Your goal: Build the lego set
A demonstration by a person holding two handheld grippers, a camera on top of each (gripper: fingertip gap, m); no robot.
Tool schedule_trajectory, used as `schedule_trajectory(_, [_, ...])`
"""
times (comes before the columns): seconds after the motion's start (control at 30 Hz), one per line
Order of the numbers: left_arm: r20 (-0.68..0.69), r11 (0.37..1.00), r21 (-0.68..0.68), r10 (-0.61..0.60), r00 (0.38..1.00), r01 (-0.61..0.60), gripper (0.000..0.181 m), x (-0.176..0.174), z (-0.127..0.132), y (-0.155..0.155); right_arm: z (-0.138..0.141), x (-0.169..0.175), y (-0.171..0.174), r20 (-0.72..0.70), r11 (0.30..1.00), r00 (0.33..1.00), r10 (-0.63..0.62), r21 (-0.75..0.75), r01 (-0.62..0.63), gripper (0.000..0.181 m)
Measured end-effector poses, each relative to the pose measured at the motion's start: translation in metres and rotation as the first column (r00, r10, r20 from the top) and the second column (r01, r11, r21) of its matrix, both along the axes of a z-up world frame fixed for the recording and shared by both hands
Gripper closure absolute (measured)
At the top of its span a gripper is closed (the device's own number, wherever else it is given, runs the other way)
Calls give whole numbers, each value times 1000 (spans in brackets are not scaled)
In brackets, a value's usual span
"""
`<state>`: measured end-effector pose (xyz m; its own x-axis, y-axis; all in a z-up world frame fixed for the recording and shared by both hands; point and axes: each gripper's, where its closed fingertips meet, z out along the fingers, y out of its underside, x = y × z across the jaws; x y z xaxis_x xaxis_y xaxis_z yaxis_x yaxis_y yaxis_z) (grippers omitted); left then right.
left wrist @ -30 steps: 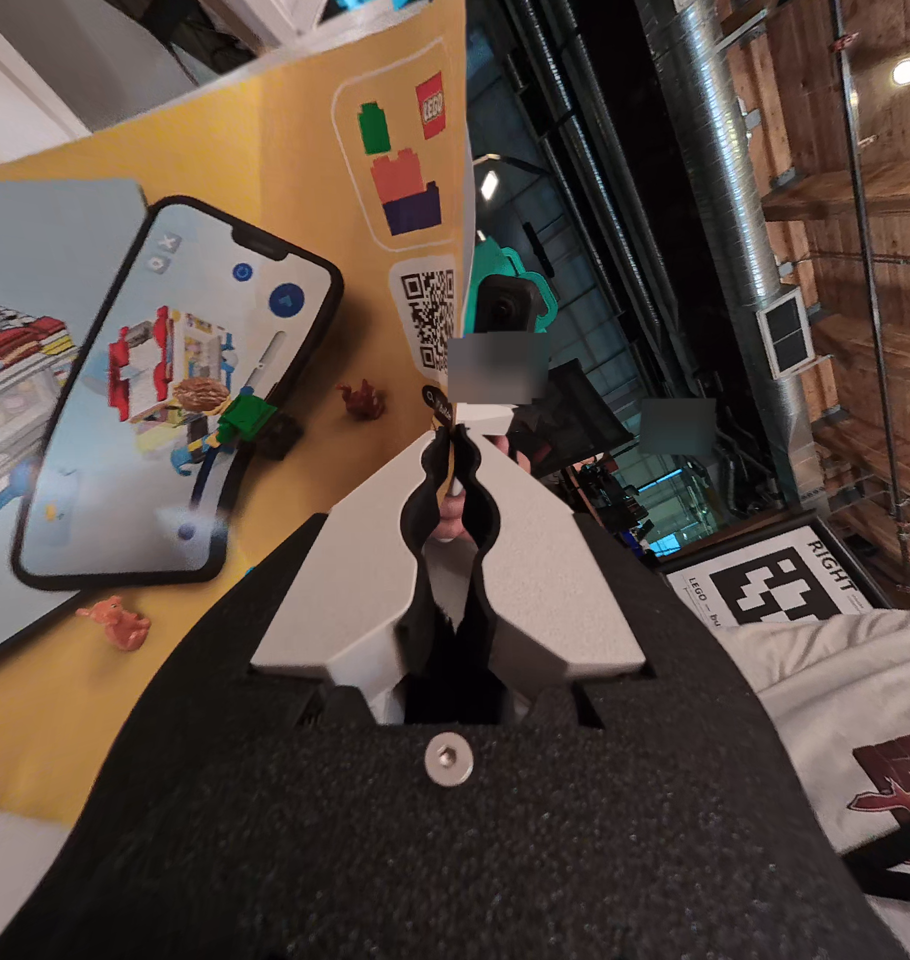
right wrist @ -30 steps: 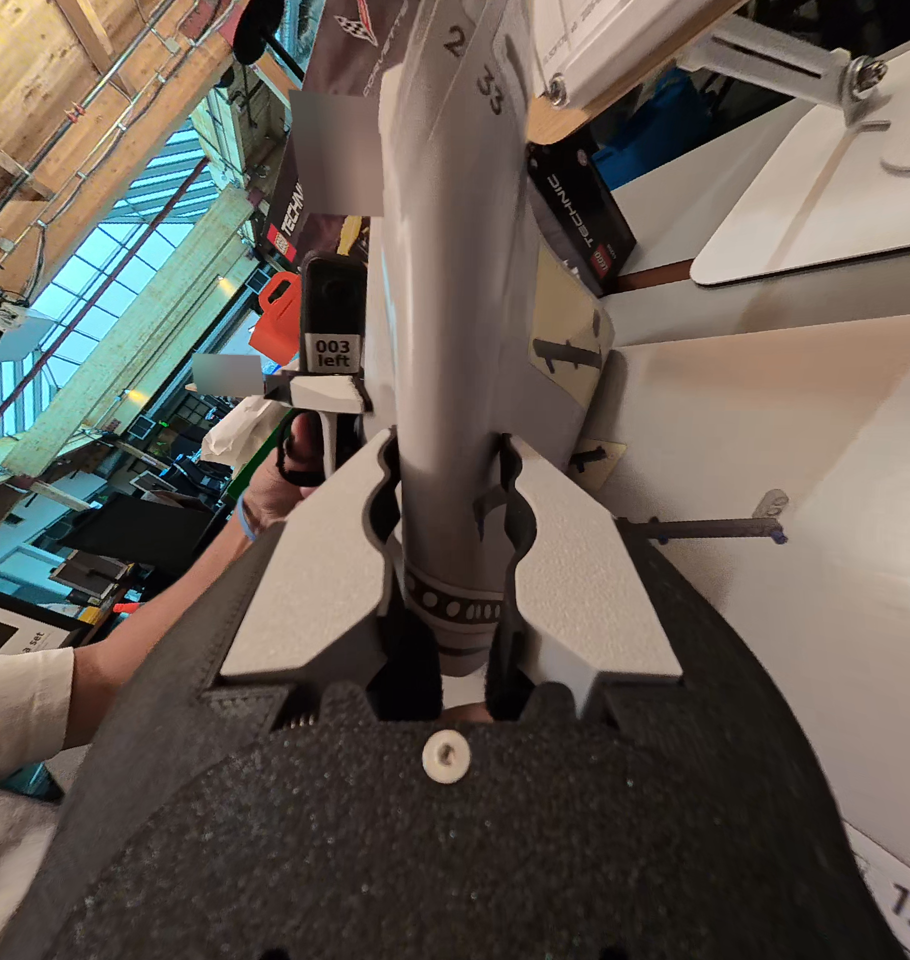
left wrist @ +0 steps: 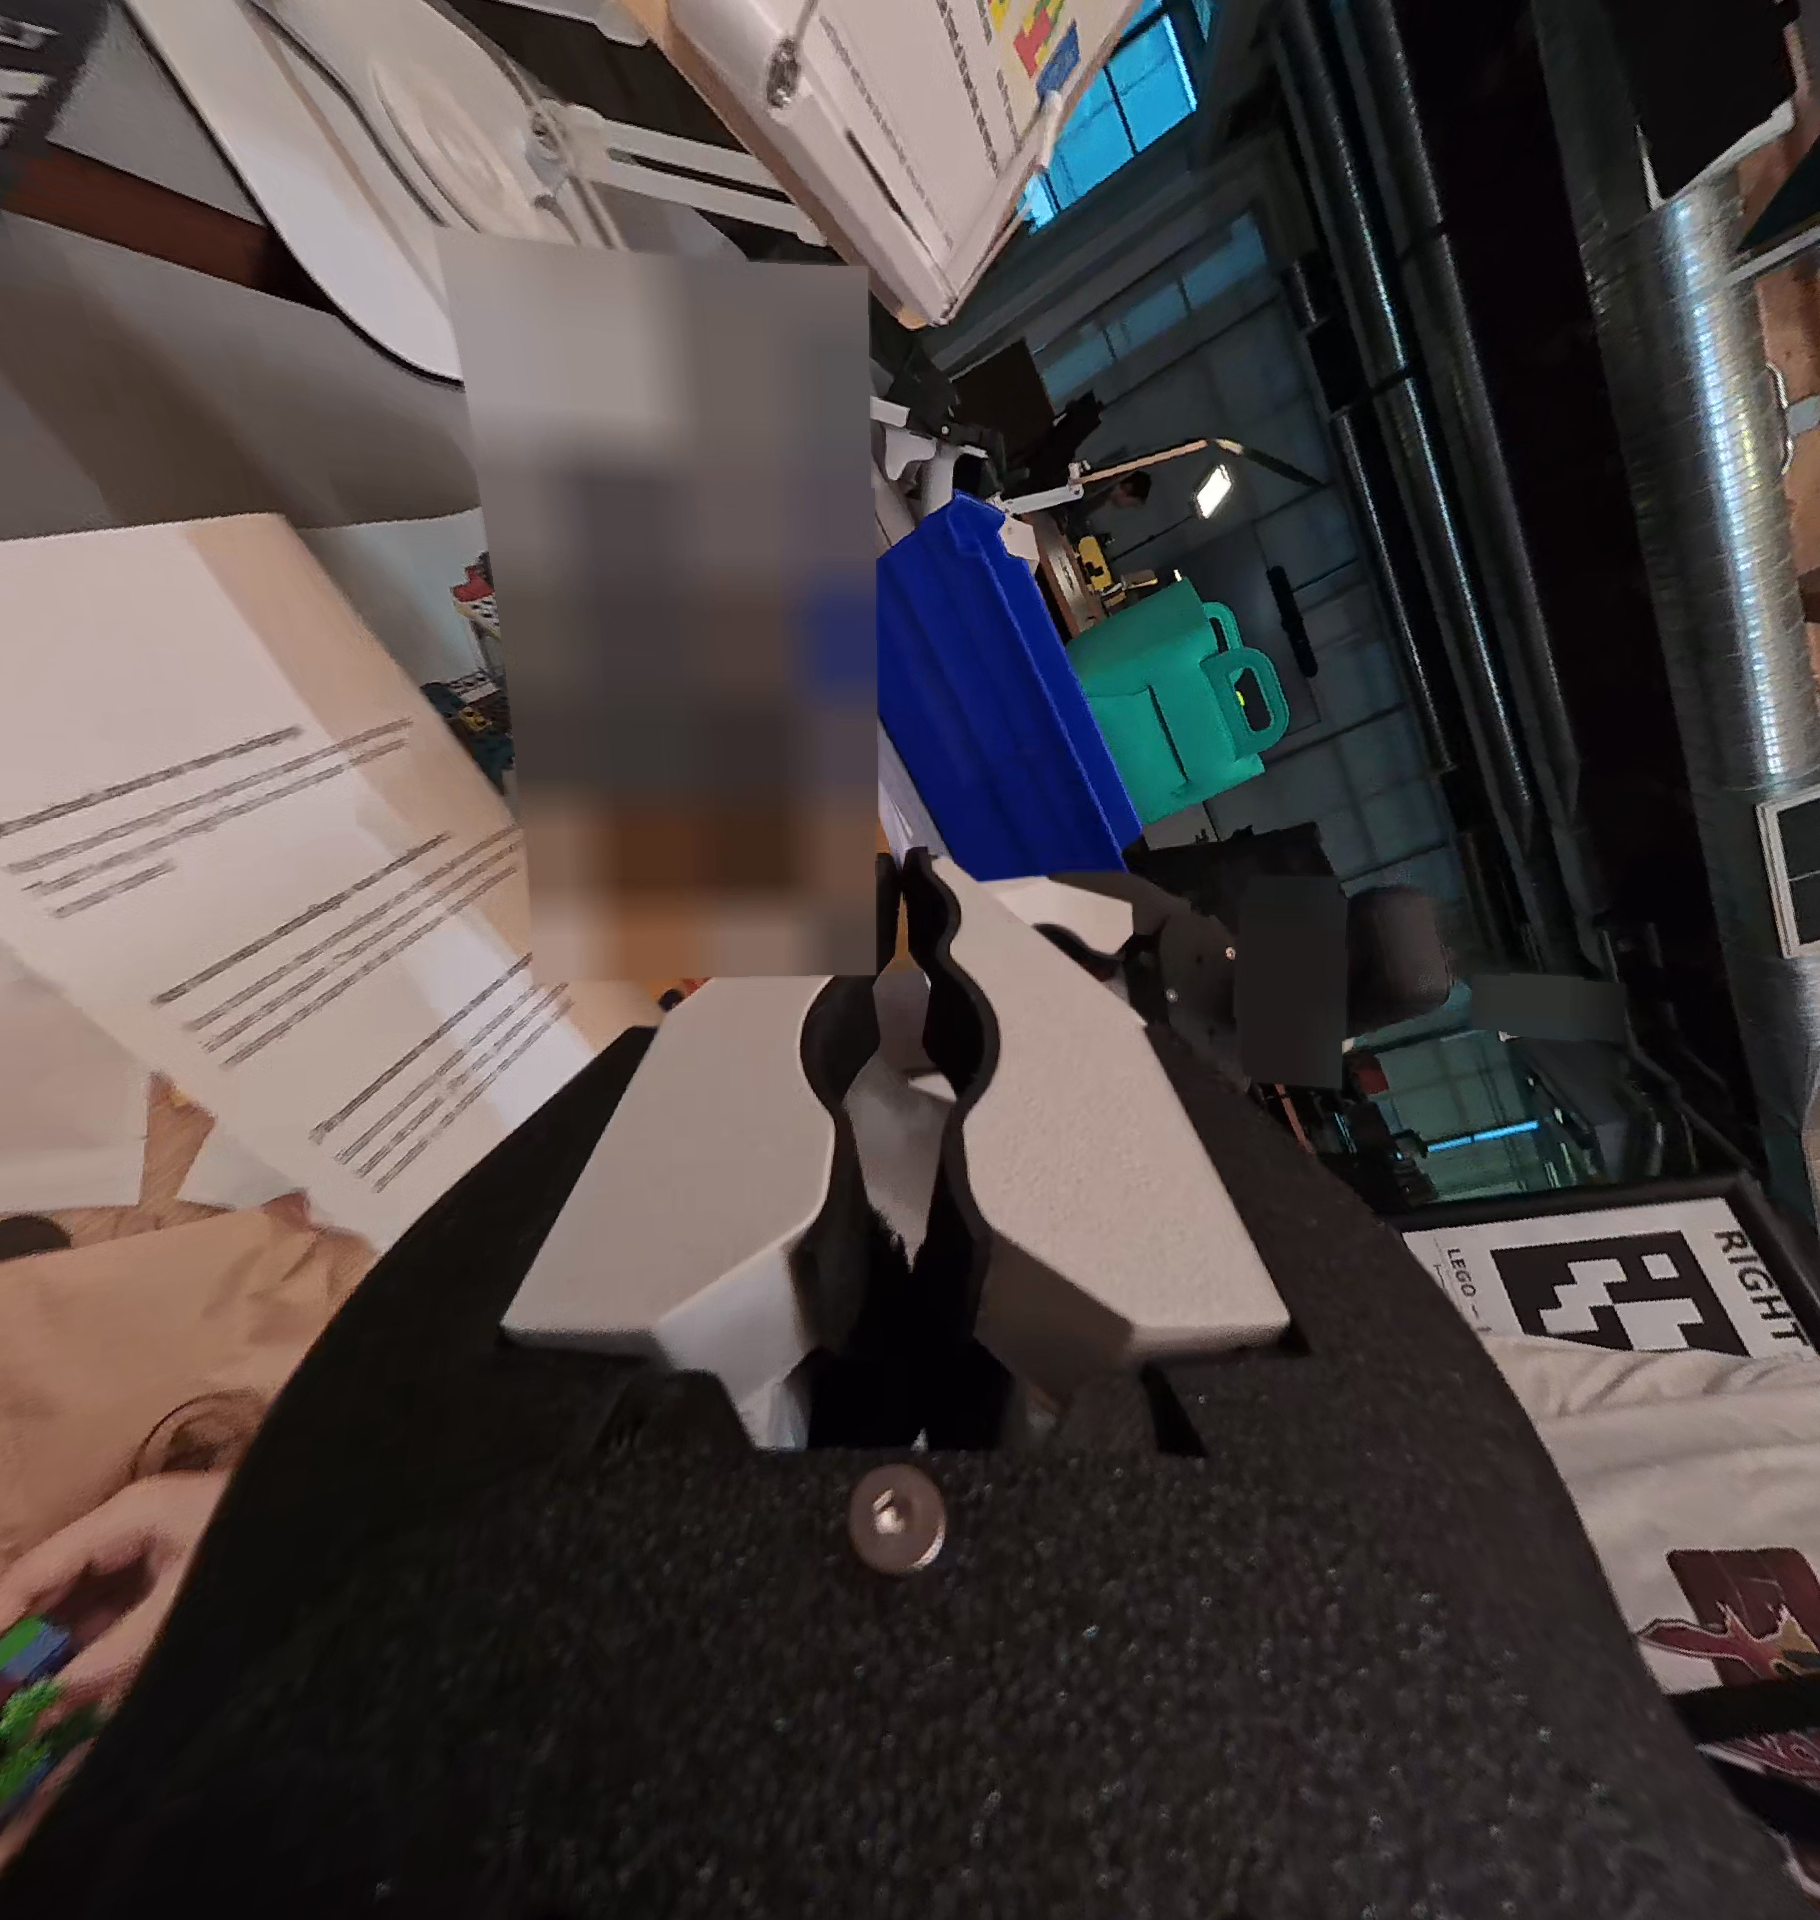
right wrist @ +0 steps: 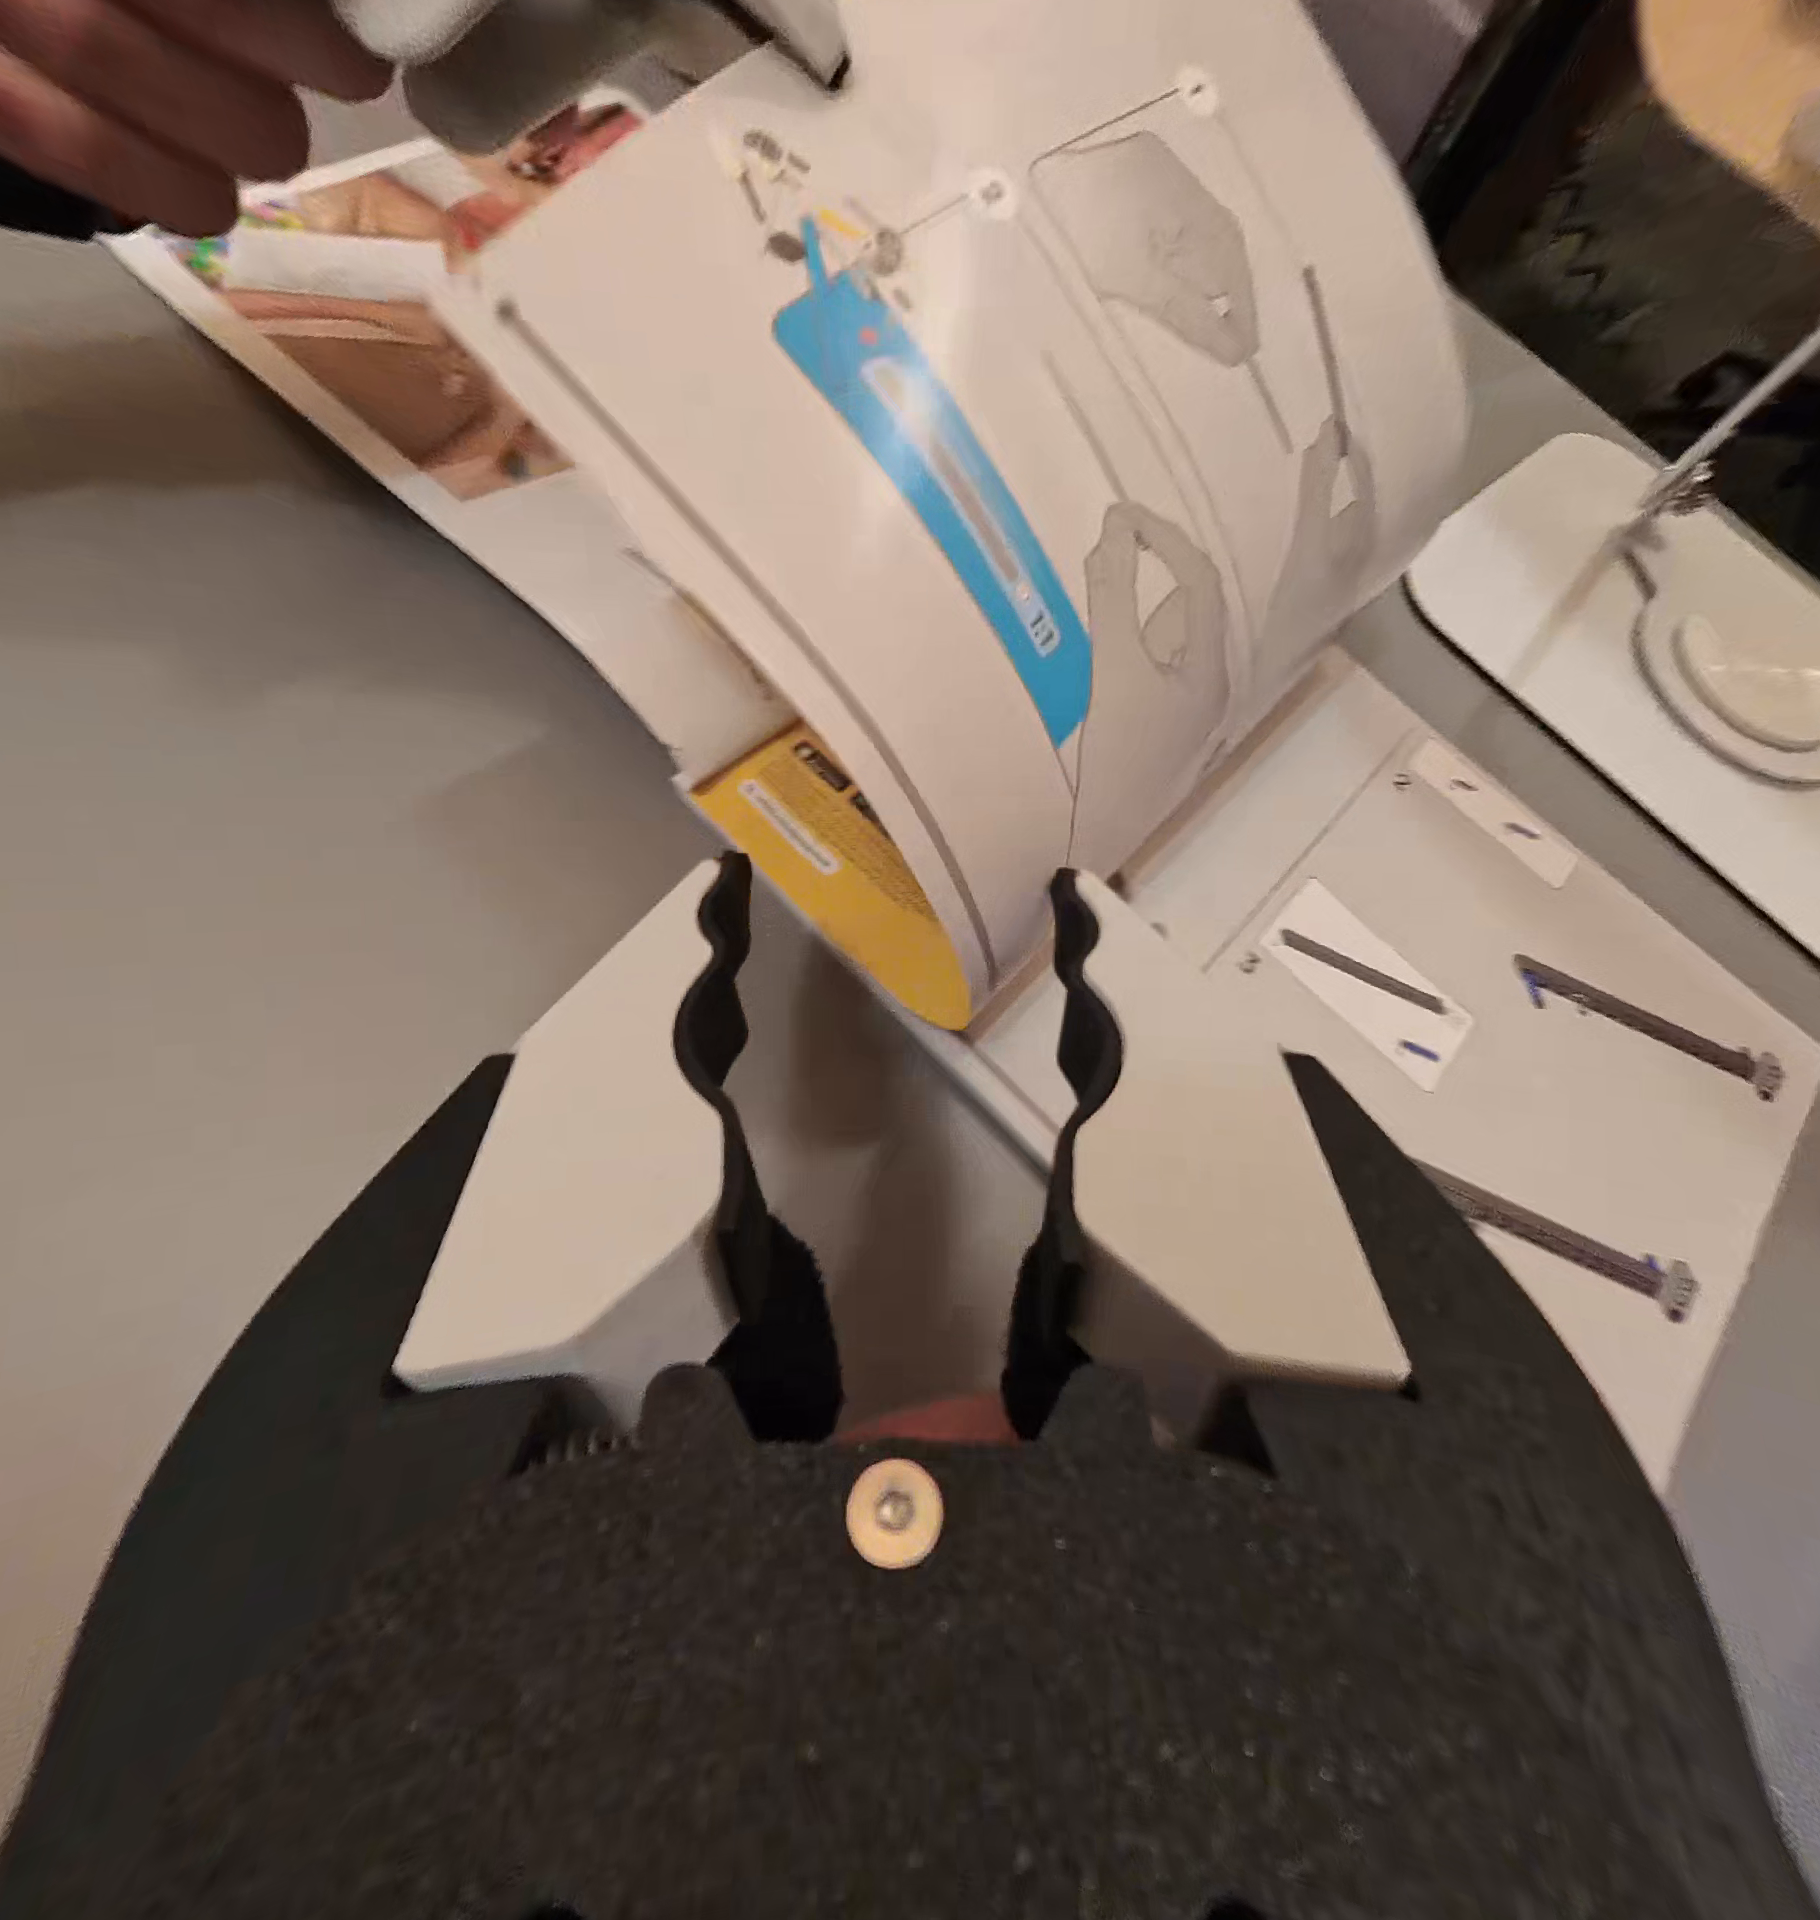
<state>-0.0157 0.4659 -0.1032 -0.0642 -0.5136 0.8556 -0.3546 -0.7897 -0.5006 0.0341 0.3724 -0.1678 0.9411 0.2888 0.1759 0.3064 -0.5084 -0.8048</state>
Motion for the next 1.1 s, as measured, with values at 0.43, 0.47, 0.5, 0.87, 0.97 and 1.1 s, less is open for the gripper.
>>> schedule_trajectory(0.43, [-153, 992, 52, 122, 981, -115, 181, -86, -30, 52, -33, 62, 18, -63, 961, 968, -242, -150, 231, 170])
schedule_trajectory(0.47, [-159, 991, 65, 125, 979, -116, 181, -89, -30, 53, -38, 61, 18, -53, 960, 971, -235, -171, 223, 172])
schedule_trajectory(0.5, [-166, 990, 81, 130, 978, -118, 181, -92, -31, 54, -41, 61, 17, -36, 959, 972, -231, -176, 221, 176])
schedule_trajectory(0.87, [-292, 960, 224, 228, 929, -166, 181, -132, -50, 73, -43, 64, 15, 103, 957, 960, -260, -104, 270, 181])
schedule_trajectory(0.97, [-318, 952, 245, 255, 913, -181, 181, -144, -54, 79, -43, 64, 15, 93, 956, 960, -265, -106, 274, 181])
schedule_trajectory(1.1, [-365, 945, 264, 281, 888, -190, 181, -159, -63, 84, -43, 64, 14, 101, 956, 959, -266, -102, 276, 181])
